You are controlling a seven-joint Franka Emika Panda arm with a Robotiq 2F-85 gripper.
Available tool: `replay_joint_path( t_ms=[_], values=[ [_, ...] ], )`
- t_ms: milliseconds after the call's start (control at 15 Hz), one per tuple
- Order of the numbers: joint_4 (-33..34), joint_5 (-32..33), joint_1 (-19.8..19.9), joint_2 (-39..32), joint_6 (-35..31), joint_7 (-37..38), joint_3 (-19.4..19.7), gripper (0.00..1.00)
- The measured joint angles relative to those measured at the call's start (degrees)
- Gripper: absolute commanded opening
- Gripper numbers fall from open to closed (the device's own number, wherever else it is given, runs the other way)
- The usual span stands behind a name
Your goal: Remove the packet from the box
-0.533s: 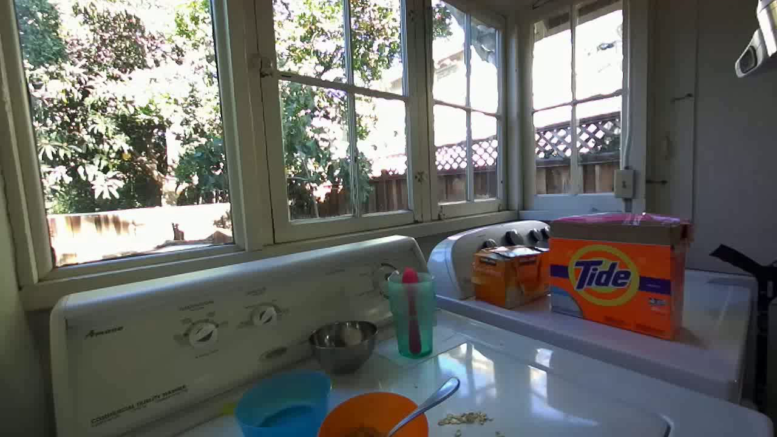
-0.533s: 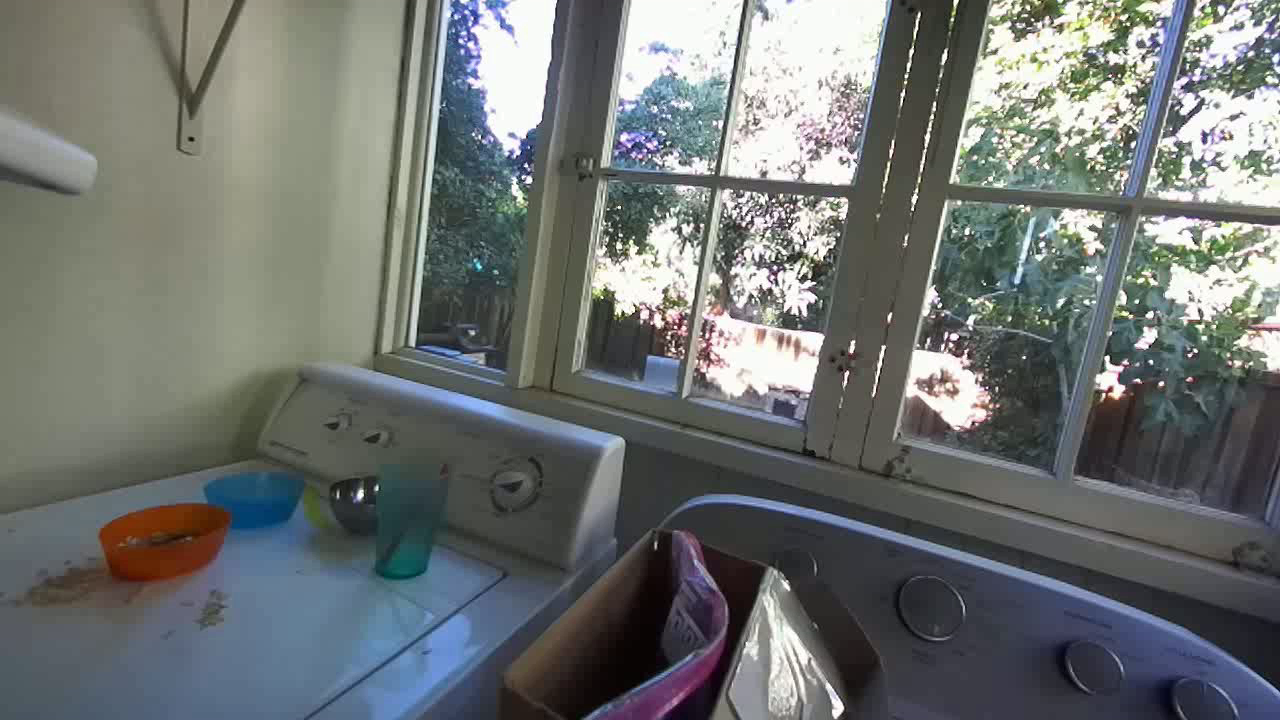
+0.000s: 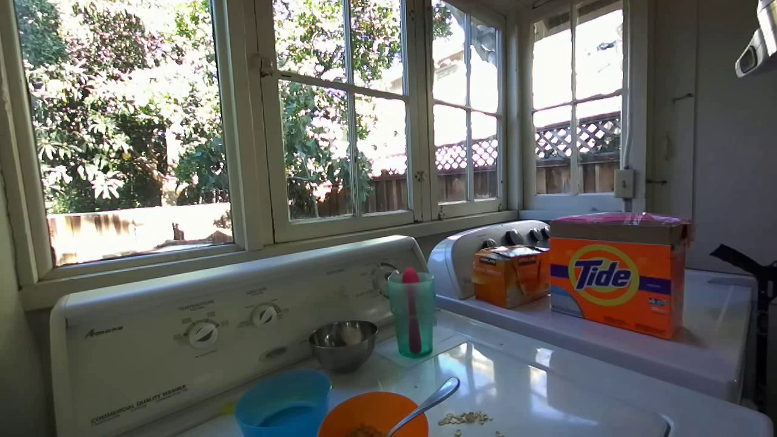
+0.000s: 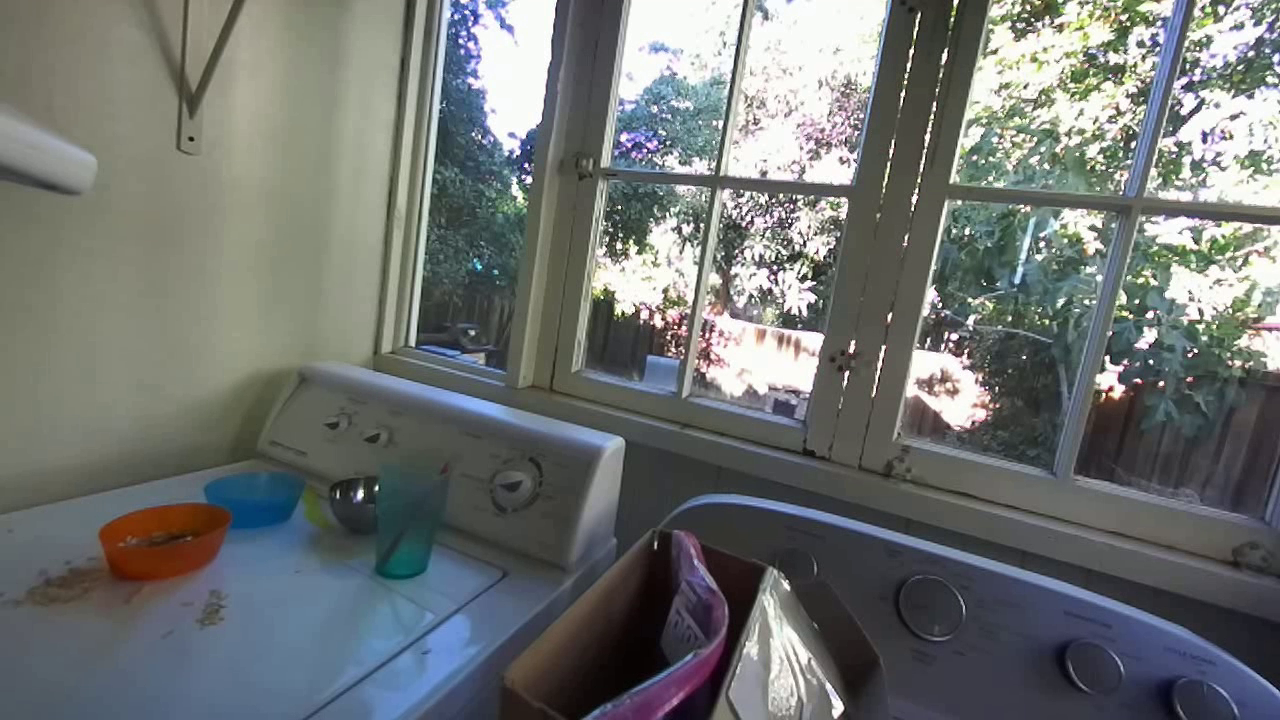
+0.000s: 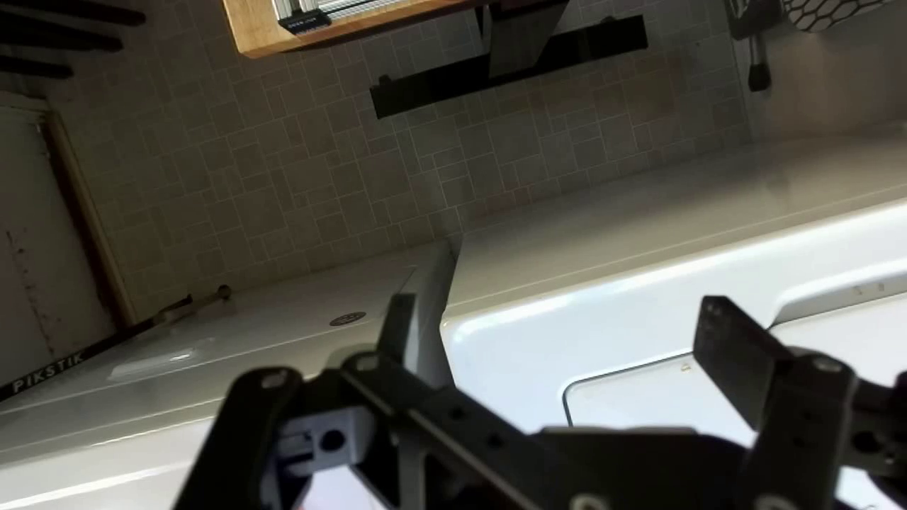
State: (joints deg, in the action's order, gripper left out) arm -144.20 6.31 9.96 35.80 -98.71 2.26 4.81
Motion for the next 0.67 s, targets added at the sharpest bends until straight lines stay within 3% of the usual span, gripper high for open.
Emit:
replay_joint_path(
  t_ms=[467,667],
  values=[
    [0.1,0.0,0.0,0.0,-0.3,0.0,0.0,1.0],
    [1.7,4.6,0.3,-0.3,-3.7,-2.4,1.0,1.0]
  ],
)
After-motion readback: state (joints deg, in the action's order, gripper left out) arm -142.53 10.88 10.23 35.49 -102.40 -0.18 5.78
